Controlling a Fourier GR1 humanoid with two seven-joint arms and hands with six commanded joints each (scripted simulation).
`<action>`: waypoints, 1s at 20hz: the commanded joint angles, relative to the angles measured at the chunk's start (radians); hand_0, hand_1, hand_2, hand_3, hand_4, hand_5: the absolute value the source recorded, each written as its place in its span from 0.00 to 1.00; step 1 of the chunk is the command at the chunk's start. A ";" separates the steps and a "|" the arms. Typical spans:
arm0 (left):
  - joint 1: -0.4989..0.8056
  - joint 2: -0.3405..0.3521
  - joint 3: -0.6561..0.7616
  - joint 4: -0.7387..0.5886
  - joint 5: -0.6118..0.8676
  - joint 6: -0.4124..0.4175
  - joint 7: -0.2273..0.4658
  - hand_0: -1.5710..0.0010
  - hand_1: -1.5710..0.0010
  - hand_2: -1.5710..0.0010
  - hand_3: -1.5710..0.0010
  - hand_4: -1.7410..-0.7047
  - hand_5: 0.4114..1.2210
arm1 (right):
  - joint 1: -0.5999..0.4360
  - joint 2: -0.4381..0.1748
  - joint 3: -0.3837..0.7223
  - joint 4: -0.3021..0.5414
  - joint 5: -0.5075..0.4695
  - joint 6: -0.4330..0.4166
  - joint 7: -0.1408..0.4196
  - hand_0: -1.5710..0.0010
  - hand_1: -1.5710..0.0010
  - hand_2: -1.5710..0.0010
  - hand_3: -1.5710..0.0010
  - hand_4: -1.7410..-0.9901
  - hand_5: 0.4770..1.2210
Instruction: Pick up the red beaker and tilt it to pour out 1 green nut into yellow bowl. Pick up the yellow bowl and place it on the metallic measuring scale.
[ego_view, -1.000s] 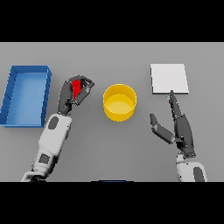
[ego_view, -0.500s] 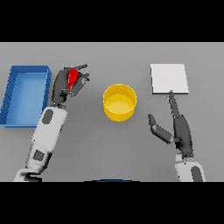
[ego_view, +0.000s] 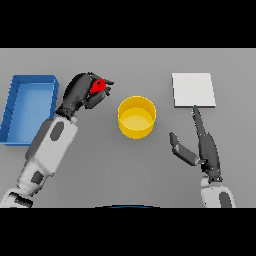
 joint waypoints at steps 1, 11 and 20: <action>-0.025 0.016 -0.021 0.001 -0.026 -0.017 0.022 0.01 0.01 0.01 0.01 0.00 0.90 | -0.003 -0.004 -0.005 -0.003 -0.008 0.004 -0.002 1.00 1.00 1.00 1.00 0.86 0.25; -0.300 0.108 -0.372 0.116 -0.366 -0.279 0.080 0.00 0.00 0.00 0.00 0.09 0.98 | -0.012 -0.005 -0.001 -0.006 -0.001 0.004 -0.012 1.00 1.00 1.00 1.00 0.90 0.28; -0.492 0.081 -0.588 0.274 -0.590 -0.411 0.050 0.00 0.00 0.00 0.00 0.03 1.00 | -0.010 0.005 0.008 0.002 -0.015 0.024 -0.006 1.00 1.00 1.00 1.00 0.89 0.29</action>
